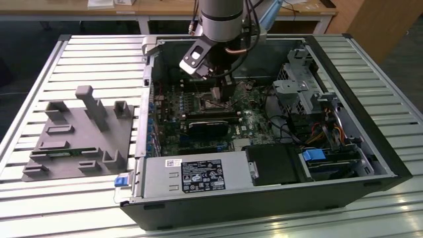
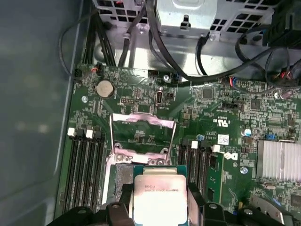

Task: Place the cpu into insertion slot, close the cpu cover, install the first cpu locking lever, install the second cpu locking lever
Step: 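Place the cpu into insertion slot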

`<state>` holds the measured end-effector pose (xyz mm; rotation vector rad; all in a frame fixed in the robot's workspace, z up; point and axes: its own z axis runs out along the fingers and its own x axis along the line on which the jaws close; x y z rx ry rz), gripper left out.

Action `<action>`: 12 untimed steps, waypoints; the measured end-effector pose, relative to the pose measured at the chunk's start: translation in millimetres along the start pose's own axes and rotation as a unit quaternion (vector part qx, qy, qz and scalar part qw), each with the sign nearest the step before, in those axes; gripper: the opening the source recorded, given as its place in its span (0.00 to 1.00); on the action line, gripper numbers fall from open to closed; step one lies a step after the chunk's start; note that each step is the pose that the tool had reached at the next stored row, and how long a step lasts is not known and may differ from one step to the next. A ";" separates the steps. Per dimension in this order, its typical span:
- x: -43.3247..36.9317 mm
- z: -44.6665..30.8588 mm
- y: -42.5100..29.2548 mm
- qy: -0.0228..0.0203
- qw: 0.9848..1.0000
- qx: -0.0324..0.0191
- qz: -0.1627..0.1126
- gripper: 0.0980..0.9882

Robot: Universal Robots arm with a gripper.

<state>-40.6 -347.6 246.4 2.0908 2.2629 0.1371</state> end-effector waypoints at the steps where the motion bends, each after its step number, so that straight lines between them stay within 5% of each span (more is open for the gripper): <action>1: 0.0 0.6 -0.1 0.000 1.000 0.000 0.001 0.49; 8: 0.0 1.6 -0.2 -0.001 1.000 0.000 0.004 0.49; 12: 0.0 4.7 -0.7 -0.008 1.000 -0.003 0.016 0.49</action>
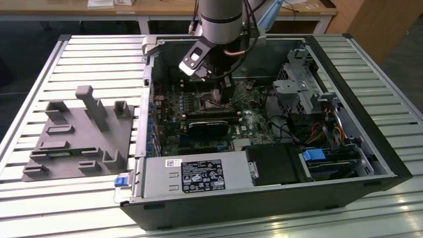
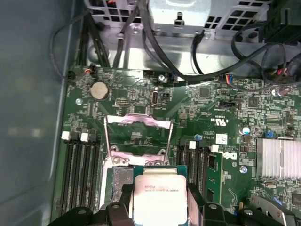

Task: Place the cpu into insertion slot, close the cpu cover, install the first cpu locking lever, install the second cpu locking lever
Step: 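Place the cpu into insertion slot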

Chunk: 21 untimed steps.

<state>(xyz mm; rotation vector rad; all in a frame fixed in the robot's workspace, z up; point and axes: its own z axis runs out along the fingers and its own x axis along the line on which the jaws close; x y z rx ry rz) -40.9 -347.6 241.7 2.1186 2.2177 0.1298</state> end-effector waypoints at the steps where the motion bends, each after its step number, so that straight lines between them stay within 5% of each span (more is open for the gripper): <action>1: 0.0 0.8 -0.1 -0.003 1.000 -0.001 0.003 0.49; 5: 2.5 4.0 -0.8 -0.010 1.000 -0.001 0.006 0.49; 21: 17.4 16.6 -3.7 -0.015 0.999 -0.001 0.033 0.49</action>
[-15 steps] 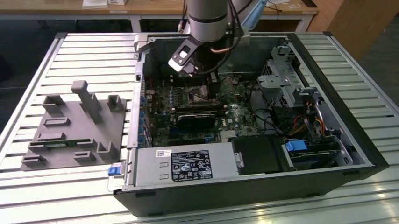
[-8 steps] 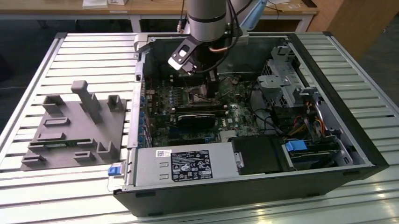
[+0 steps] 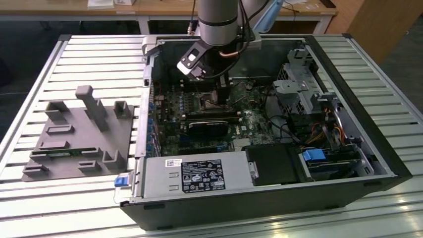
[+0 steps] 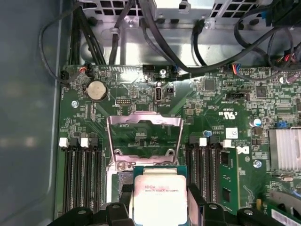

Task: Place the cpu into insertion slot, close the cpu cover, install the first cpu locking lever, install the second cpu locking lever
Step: 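Place the cpu into insertion slot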

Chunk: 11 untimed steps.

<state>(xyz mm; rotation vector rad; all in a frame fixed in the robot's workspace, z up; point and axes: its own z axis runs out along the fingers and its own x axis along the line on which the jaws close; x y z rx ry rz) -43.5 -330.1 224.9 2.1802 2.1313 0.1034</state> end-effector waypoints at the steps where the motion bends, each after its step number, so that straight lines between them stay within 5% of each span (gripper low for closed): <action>1: 0.6 0.6 -1.0 0.000 1.000 0.000 0.001 0.49; 11: 7.4 6.7 -4.8 0.000 1.000 0.000 0.002 0.49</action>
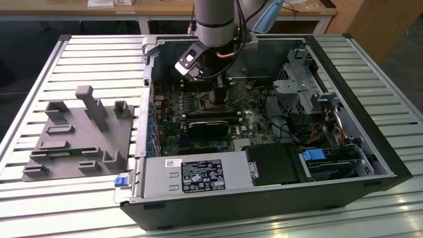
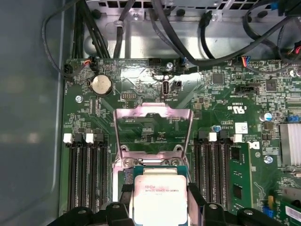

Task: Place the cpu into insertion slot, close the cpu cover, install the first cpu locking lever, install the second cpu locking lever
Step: 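Place the cpu into insertion slot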

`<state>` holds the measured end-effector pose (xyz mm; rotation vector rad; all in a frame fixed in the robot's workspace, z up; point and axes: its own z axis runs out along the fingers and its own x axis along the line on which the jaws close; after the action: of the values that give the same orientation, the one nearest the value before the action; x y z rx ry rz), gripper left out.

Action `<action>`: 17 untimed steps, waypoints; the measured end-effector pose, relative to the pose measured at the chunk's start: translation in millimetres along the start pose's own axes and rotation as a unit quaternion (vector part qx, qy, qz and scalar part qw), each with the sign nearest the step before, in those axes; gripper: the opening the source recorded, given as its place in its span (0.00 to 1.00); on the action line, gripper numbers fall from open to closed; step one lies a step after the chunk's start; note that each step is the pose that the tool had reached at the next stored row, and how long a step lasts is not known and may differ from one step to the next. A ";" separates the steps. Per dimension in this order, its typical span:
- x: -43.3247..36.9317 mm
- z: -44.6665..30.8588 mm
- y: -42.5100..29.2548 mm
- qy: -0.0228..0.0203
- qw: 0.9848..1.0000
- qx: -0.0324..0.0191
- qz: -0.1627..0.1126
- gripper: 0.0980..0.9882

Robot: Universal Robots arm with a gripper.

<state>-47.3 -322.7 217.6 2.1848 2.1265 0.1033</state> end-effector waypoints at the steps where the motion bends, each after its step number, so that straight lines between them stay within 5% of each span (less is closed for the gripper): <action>1: 0.3 0.7 -0.4 0.000 1.000 0.000 0.000 0.49; 7: 0.5 4.2 -7.1 0.001 1.000 0.000 0.000 0.49; 14: 0.6 11.0 -8.6 0.014 1.000 0.000 0.002 0.49; 17: 0.7 14.0 -9.0 0.016 1.000 0.000 0.002 0.49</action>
<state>-54.7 -322.0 202.6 2.2023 2.1391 0.1381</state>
